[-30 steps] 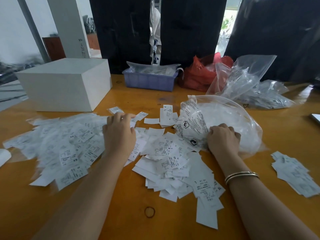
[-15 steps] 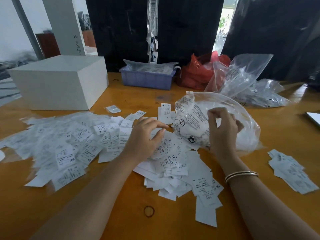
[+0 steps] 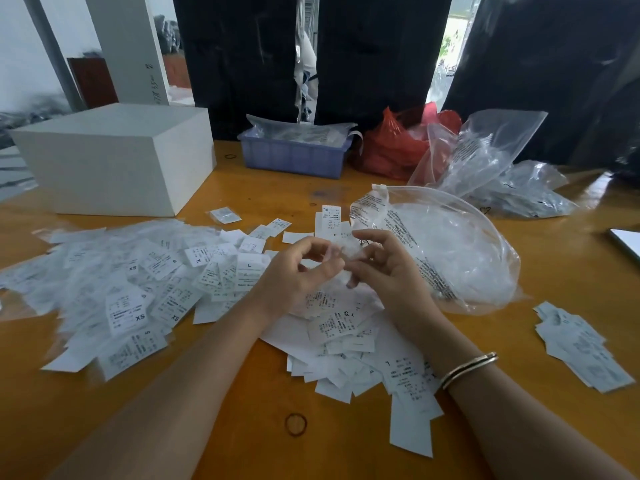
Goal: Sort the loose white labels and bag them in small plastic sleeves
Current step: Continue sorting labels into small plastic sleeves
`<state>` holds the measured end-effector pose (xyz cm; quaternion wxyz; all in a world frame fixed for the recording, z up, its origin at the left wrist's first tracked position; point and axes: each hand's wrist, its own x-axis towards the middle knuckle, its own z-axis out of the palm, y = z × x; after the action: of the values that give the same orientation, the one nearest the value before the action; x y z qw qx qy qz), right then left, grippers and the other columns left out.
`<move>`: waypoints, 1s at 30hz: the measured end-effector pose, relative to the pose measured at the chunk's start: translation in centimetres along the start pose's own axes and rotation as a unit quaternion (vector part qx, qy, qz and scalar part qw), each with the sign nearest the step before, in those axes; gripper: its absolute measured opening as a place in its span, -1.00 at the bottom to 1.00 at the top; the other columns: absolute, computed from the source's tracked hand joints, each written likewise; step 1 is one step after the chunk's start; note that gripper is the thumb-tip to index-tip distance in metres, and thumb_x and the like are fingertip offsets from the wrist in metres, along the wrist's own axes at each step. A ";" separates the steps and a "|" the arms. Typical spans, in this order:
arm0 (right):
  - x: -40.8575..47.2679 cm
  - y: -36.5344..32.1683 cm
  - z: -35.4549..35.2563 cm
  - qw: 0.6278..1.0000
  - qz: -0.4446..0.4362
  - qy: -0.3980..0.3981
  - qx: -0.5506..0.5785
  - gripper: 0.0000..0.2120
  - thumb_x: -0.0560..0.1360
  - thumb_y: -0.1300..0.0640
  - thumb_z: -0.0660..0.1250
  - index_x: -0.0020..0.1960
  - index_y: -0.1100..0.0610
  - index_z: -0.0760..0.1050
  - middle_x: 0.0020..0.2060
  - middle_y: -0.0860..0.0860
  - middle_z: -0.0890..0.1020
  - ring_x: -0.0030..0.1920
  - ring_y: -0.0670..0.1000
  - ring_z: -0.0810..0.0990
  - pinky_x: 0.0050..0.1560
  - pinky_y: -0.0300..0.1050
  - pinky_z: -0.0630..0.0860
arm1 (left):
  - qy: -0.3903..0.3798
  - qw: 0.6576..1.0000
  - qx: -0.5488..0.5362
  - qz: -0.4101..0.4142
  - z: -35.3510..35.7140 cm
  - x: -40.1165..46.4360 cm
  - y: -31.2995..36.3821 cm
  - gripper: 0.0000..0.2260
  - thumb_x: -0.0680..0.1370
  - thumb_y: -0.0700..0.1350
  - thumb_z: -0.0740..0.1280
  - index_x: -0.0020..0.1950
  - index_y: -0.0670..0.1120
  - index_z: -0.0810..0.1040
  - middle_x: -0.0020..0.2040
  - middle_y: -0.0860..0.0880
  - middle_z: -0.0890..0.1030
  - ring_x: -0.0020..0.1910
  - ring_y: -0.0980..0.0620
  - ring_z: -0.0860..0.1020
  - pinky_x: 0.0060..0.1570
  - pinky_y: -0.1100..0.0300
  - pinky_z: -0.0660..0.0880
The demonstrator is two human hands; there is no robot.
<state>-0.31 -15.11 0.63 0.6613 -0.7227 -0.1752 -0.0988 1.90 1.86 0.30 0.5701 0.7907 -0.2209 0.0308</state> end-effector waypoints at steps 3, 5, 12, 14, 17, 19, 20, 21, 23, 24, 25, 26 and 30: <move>0.1 0.1 -0.1 1.000 -0.003 0.023 -0.004 -0.66 0.47 0.36 0.33 0.12 0.00 0.45 -0.23 0.01 0.59 -0.26 -0.03 0.64 -0.14 -0.24 0.55 | 0.022 0.998 -0.058 -0.013 -0.1 0.3 -0.6 -0.88 0.49 -0.06 0.42 -0.07 -0.03 0.52 -0.15 0.04 0.59 -0.11 0.07 0.55 -0.12 0.34 0.48; 0.1 0.2 -0.2 1.000 0.002 0.031 -0.003 -0.67 0.48 0.36 0.32 0.11 -0.01 0.45 -0.23 -0.03 0.58 -0.26 -0.02 0.65 -0.17 -0.26 0.53 | 0.041 0.995 -0.086 -0.018 -0.2 0.5 -0.9 -0.89 0.48 -0.18 0.43 -0.12 -0.06 0.51 -0.17 -0.07 0.62 -0.18 0.04 0.58 -0.15 0.27 0.52; 0.4 0.7 -0.3 0.999 -0.007 0.046 -0.005 -0.63 0.47 0.39 0.33 0.11 -0.02 0.45 -0.27 -0.11 0.59 -0.23 -0.02 0.67 -0.15 -0.27 0.53 | -0.011 0.996 -0.086 -0.035 -0.1 0.5 -1.0 -0.85 0.46 -0.19 0.43 -0.02 -0.04 0.54 -0.27 0.09 0.67 -0.24 0.15 0.63 -0.22 0.35 0.52; 0.4 0.8 -0.6 0.998 -0.016 0.053 -0.001 -0.64 0.48 0.39 0.32 0.11 -0.02 0.46 -0.28 -0.12 0.58 -0.22 -0.03 0.66 -0.15 -0.28 0.52 | -0.012 0.997 -0.068 -0.040 0.1 0.6 -1.0 -0.87 0.45 -0.22 0.43 -0.08 -0.02 0.56 -0.26 0.11 0.68 -0.23 0.17 0.64 -0.22 0.36 0.53; 0.6 0.8 -1.0 0.991 -0.029 0.128 -0.006 -0.70 0.50 0.36 0.31 0.02 -0.04 0.54 -0.27 -0.13 0.59 -0.24 -0.08 0.65 -0.19 -0.33 0.51 | 0.018 0.998 -0.045 -0.044 0.0 0.7 -1.1 -0.85 0.48 -0.24 0.41 -0.13 0.02 0.57 -0.29 0.14 0.65 -0.27 0.23 0.61 -0.25 0.38 0.51; 0.9 0.7 -1.9 0.968 -0.051 0.242 -0.048 -0.72 0.52 0.35 0.28 -0.03 -0.02 0.59 -0.19 -0.12 0.60 -0.18 -0.10 0.64 -0.17 -0.33 0.51 | 0.034 0.998 -0.028 -0.041 -0.2 0.8 -1.1 -0.84 0.51 -0.21 0.38 -0.11 0.08 0.58 -0.28 0.14 0.64 -0.27 0.23 0.59 -0.25 0.38 0.51; 1.0 0.7 -2.5 0.949 -0.060 0.298 -0.084 -0.74 0.53 0.34 0.26 0.03 0.02 0.60 -0.13 -0.11 0.58 -0.11 -0.09 0.63 -0.11 -0.30 0.52 | 0.045 0.998 -0.023 -0.042 -0.3 0.8 -1.1 -0.82 0.53 -0.20 0.37 -0.12 0.11 0.59 -0.27 0.14 0.64 -0.26 0.22 0.59 -0.24 0.38 0.51; 1.1 0.8 -3.3 0.930 -0.054 0.338 -0.134 -0.74 0.55 0.31 0.24 0.13 0.07 0.57 -0.06 -0.10 0.56 -0.03 -0.07 0.60 0.00 -0.23 0.52 | 0.058 0.997 -0.020 -0.044 -0.4 0.7 -1.1 -0.80 0.54 -0.19 0.35 -0.13 0.13 0.60 -0.26 0.12 0.64 -0.26 0.18 0.58 -0.23 0.36 0.52; 1.3 1.5 -4.9 0.890 0.045 0.336 -0.304 -0.68 0.58 0.18 0.22 0.33 0.10 0.45 0.15 -0.01 0.51 0.19 0.00 0.45 0.27 -0.01 0.36 | 0.080 0.995 -0.009 -0.054 -0.5 0.7 -1.2 -0.75 0.55 -0.19 0.30 -0.18 0.14 0.61 -0.16 -0.09 0.66 -0.24 0.01 0.54 -0.17 0.16 0.54; 1.3 1.9 -5.4 0.860 0.130 0.296 -0.394 -0.62 0.59 0.08 0.20 0.39 0.08 0.38 0.29 0.05 0.41 0.32 0.06 0.31 0.35 0.06 0.20 | 0.091 0.994 -0.002 -0.059 -0.5 0.8 -1.2 -0.74 0.56 -0.20 0.28 -0.20 0.13 0.62 -0.10 -0.20 0.64 -0.23 -0.06 0.51 -0.15 0.03 0.54; 1.3 2.1 -5.4 0.834 0.196 0.254 -0.449 -0.56 0.58 -0.01 0.18 0.43 0.06 0.32 0.42 0.09 0.26 0.42 0.09 0.13 0.38 0.10 0.06 | 0.102 0.993 0.002 -0.062 -0.5 0.8 -1.2 -0.74 0.56 -0.20 0.26 -0.21 0.11 0.61 -0.07 -0.23 0.63 -0.22 -0.10 0.51 -0.11 -0.07 0.54; 1.1 2.1 -5.1 0.822 0.219 0.236 -0.470 -0.54 0.57 -0.06 0.17 0.44 0.03 0.28 0.49 0.10 0.07 0.47 0.09 -0.03 0.40 0.12 -0.04 | 0.113 0.991 0.004 -0.066 -0.5 0.8 -1.1 -0.74 0.56 -0.20 0.25 -0.21 0.09 0.61 -0.08 -0.20 0.64 -0.20 -0.14 0.54 -0.08 -0.10 0.55; 0.3 0.5 -2.7 0.847 -0.057 0.257 -0.462 -0.68 0.50 0.06 0.28 0.25 -0.02 0.48 0.45 0.06 0.17 0.45 0.06 0.09 0.36 0.04 -0.02 | 0.126 0.990 -0.023 -0.066 -0.6 0.9 -1.2 -0.78 0.56 -0.26 0.22 -0.18 0.01 0.54 -0.27 0.10 0.64 -0.25 0.10 0.63 -0.26 0.26 0.57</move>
<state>0.41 -17.78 0.54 0.2651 -0.8821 0.0262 -0.3886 3.27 2.47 -0.26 0.6125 0.7798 -0.0954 0.0878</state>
